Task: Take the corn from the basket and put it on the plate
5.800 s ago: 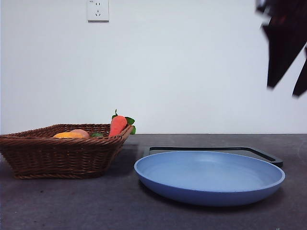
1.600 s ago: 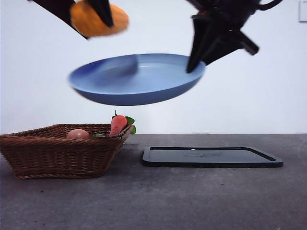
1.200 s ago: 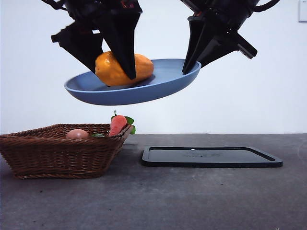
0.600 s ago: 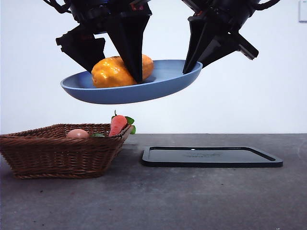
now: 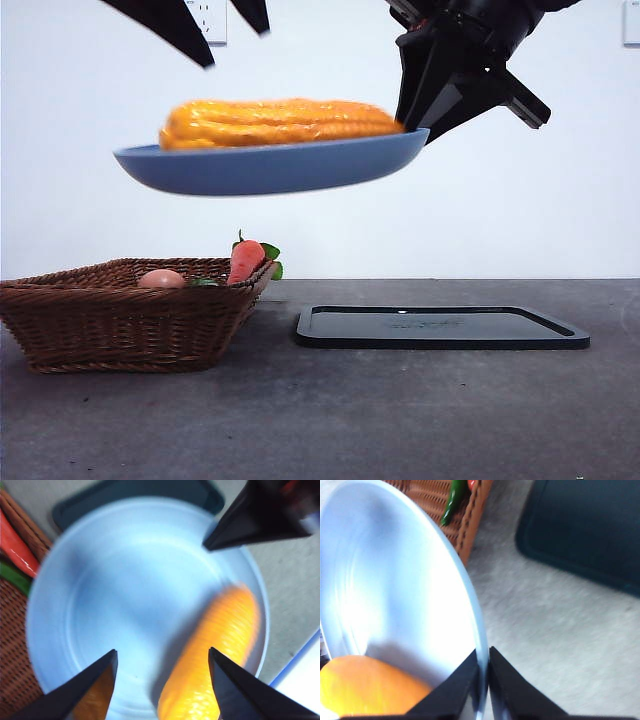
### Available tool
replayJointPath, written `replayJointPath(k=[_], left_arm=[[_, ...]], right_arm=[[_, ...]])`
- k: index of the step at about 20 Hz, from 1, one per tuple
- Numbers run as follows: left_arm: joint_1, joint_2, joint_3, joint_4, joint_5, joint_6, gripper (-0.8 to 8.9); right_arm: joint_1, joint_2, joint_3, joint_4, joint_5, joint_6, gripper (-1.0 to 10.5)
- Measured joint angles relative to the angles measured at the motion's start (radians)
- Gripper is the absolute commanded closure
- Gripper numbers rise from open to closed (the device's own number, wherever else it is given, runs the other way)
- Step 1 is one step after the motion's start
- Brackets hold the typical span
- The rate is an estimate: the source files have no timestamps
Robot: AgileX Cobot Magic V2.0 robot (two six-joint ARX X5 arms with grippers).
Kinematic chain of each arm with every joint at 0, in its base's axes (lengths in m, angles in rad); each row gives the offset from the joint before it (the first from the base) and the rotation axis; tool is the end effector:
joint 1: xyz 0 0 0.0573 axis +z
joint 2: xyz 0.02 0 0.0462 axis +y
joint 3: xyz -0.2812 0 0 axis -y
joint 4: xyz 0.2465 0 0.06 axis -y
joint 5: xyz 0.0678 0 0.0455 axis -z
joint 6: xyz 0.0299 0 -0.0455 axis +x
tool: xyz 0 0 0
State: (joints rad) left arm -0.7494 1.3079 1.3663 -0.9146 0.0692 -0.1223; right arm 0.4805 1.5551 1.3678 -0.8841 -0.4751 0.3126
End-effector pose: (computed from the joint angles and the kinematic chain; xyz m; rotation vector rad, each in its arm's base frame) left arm 0.1842 -0.1742 0.3756 0.1843 0.8721 -0.7130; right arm 0.2723 0.1573 0.3149 0.2564 1.2343 0.6788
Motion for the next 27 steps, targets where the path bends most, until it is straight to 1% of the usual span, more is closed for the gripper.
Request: replayJointPath(k=[4,10,13,18,21,27], left_arm=[[0.0,-0.115,0.0,-0.025,0.0,0.003,5.14],[0.0,-0.299,0.0,-0.04,0.0,0.004,5.14],[0.0,-0.372,0.0,-0.041,0.0,0.003,5.14],[0.0,-0.489,0.0,-0.042,0.0,0.0,5.14],[0.0,-0.537,0.0,-0.042,0.0,-0.01,5.14],[0.0,-0.584,0.0,-0.043,0.0,-0.026,5.14]], right_arm=[[-0.045,0.0,0.0,-0.034,-0.02,0.019,9.4],[-0.196,0.001,0.0,-0.037,-0.018,0.049,9.4],[-0.273,0.045,0.0,0.019,-0.019,0.063,9.4],[-0.369,0.202,0.0,0.141,-0.019,0.082,9.4],[-0.399,0.291,0.0,0.236,-0.042,0.089,9.4],[-0.418,0.428,0.0,0.35,-0.085,0.105,9.4]])
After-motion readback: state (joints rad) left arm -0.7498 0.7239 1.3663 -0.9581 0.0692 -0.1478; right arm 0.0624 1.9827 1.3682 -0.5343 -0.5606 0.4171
